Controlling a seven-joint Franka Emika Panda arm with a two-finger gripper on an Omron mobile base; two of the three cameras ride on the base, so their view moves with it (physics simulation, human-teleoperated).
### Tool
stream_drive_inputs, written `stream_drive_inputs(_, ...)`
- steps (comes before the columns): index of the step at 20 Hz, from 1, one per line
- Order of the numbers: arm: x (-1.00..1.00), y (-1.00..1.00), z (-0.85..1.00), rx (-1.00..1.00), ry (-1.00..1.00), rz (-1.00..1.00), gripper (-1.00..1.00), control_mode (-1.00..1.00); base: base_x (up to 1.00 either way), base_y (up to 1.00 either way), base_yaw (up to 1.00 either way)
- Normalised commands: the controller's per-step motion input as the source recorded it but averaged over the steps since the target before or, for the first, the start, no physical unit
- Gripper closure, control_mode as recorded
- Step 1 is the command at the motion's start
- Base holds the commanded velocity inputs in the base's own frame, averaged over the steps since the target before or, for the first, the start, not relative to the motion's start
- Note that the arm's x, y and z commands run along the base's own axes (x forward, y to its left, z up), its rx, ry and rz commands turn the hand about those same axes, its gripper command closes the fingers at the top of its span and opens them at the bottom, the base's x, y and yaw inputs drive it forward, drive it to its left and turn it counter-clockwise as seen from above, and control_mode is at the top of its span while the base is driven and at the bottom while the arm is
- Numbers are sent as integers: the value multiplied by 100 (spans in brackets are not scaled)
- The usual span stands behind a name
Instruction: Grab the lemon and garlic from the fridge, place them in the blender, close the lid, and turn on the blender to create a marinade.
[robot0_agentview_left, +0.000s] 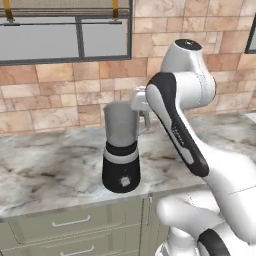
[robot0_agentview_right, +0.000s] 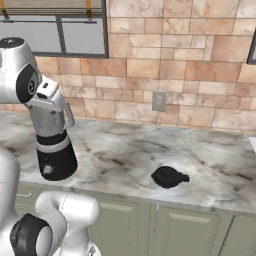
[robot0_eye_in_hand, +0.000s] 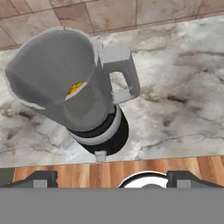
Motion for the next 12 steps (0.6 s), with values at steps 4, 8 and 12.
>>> stream_drive_inputs(4, -68, -57, -63, 0, 0, 0, -100, -100, 0, 0, 0)
stream_drive_inputs(8, -43, -39, -72, 0, 3, 0, -100, -100, 0, 0, 0)
stream_drive_inputs(12, -2, -25, -45, 0, 14, 4, -100, -100, 0, 0, 0)
